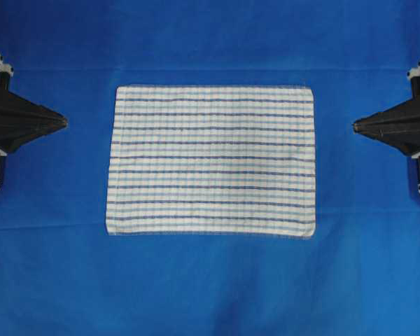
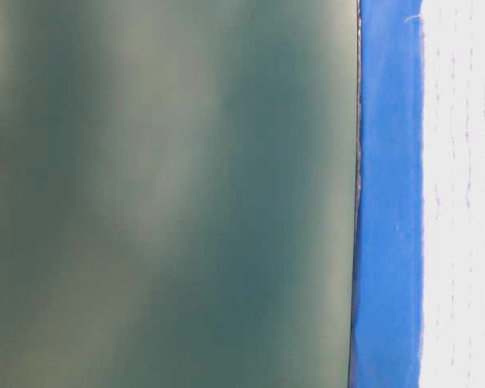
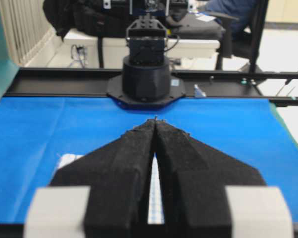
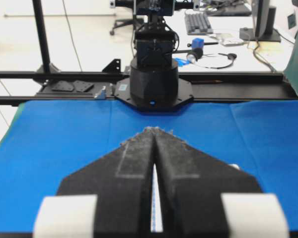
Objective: Fold the blue towel.
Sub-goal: 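Move both grippers to the towel's top corners and grasp them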
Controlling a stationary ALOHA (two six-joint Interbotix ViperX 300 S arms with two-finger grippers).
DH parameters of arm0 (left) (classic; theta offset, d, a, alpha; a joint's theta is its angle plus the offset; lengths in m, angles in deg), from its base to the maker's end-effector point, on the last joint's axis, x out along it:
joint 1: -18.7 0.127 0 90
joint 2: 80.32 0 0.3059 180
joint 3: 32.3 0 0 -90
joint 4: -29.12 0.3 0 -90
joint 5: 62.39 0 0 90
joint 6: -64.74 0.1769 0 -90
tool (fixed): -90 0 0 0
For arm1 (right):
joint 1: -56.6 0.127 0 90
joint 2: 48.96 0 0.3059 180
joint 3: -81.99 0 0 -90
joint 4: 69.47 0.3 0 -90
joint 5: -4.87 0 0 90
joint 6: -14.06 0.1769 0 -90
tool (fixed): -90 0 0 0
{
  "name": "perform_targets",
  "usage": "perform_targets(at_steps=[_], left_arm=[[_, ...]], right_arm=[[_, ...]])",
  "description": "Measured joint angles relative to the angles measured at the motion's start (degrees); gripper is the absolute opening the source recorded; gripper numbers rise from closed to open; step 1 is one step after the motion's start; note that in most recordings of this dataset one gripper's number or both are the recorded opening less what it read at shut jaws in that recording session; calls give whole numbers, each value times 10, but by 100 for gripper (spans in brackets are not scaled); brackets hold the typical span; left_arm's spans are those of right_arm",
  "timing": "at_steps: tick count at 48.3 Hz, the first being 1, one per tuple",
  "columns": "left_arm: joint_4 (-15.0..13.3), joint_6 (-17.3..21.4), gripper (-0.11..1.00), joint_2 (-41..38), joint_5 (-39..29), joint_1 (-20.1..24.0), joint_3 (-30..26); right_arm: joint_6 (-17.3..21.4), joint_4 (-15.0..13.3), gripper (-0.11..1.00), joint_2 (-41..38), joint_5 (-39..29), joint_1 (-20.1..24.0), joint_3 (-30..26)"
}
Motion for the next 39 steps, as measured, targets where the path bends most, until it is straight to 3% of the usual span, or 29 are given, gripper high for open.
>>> perform_targets(at_steps=[11,30,33,36,39], left_arm=[[-10,7,-1,-25,-8,7,0],[-11,-2,1,-138,-10,109,0],[-11,-2,8,-160,-10,127,-1],[-12,-4,23,-182,-10,145,-1],[-13,-6,41,-203,-10,163,-1]], right_arm=[[-5,-4,0,-17,-28,-13,-11],[25,0,0,-99,-70,-154,-11],[32,0,0,-121,-77,-180,-11],[36,0,1,-149,-80,-207,-11],[39,0,11,-178,-82,-229,-11]])
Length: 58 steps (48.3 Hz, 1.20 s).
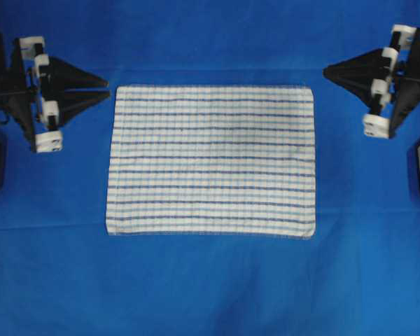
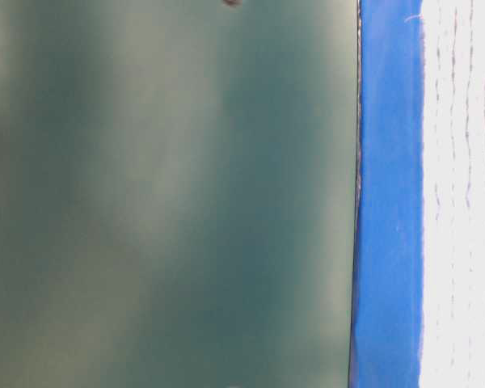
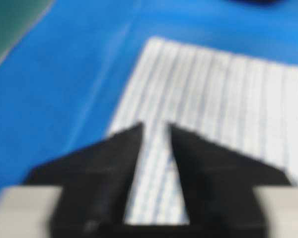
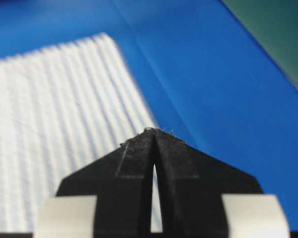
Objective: Fold the blue towel.
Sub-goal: 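Move both grippers to the towel's top corners and grasp them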
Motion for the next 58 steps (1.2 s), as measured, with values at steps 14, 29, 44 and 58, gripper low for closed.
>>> perform_targets(at_steps=[14,29,44,58], left_arm=[[-1,-5,84,-105,22,66,0],[-1,-6,83,-266,103,101,-4],[-1,-5,81,-386,116,128,-39],[-1,-2,50,-397,89,129,-49]], right_arm=[[0,1,63,-144,4,-56,-5],[0,1,60,-259,49,-80,-15],[0,1,59,-360,74,-89,-39],[0,0,29,-375,78,-86,-47]])
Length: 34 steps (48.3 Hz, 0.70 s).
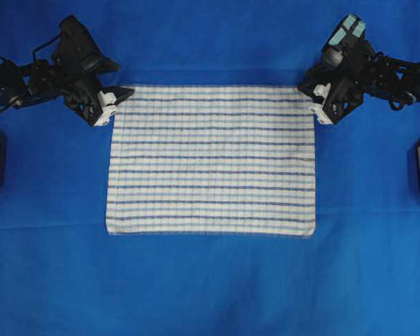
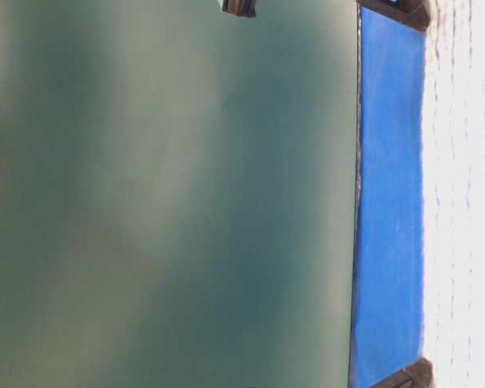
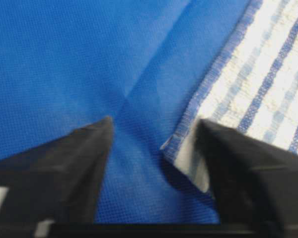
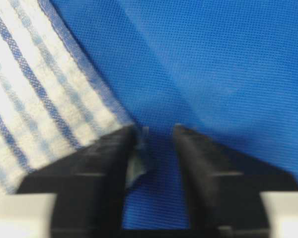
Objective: Fold the blue towel.
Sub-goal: 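Move both grippers to the towel's top corners and grasp them, then pull both top corners toward the bottom edge, folding the towel in half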
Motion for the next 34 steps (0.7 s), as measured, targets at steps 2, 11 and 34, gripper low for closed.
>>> perform_targets(at_steps=[2,11,34], left_arm=[[0,3,38,1,-8,-5,-3],[-1,6,3,2,-15,-30,-4],[-2,10,3,27,-42,-40,-1]], right_arm=[[-2,0,15,0,0,4,1],[-1,-1,3,0,0,18,1],[-1,-1,3,5,-4,19,-8]])
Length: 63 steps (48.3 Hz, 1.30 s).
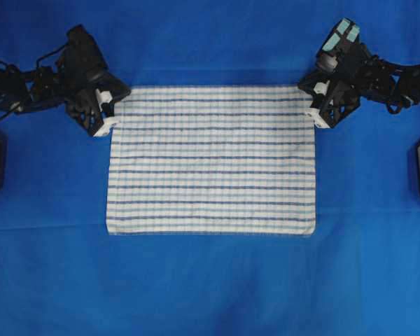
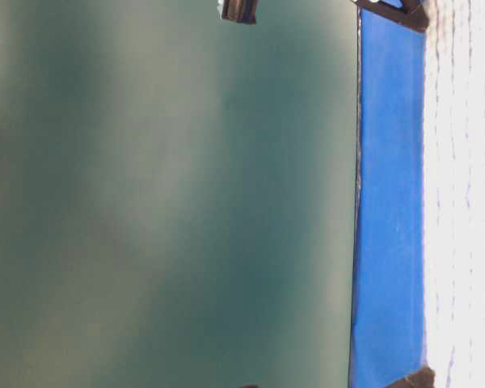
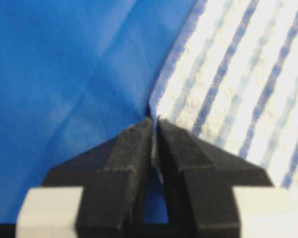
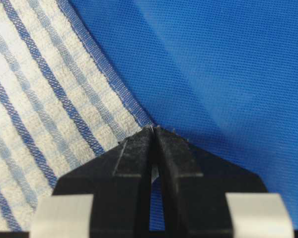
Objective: Fold the blue towel.
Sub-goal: 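Pull both top corners toward the bottom edge, folding the towel in half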
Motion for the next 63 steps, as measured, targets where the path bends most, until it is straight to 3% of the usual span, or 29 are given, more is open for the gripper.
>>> perform_targets(at_steps=[16,34,46,63], left_arm=[[1,25,3,50,-41,3,-11],[1,19,3,68,-55,-2,-10],[1,18,3,107,-81,-54,0],[1,-1,3,149,-142,-161,11]], right_arm=[[-4,0,3,40,-19,-9,0],[4,0,3,57,-26,-1,3],[9,1,3,113,-62,49,15],[66,1,3,198,-133,168,29]])
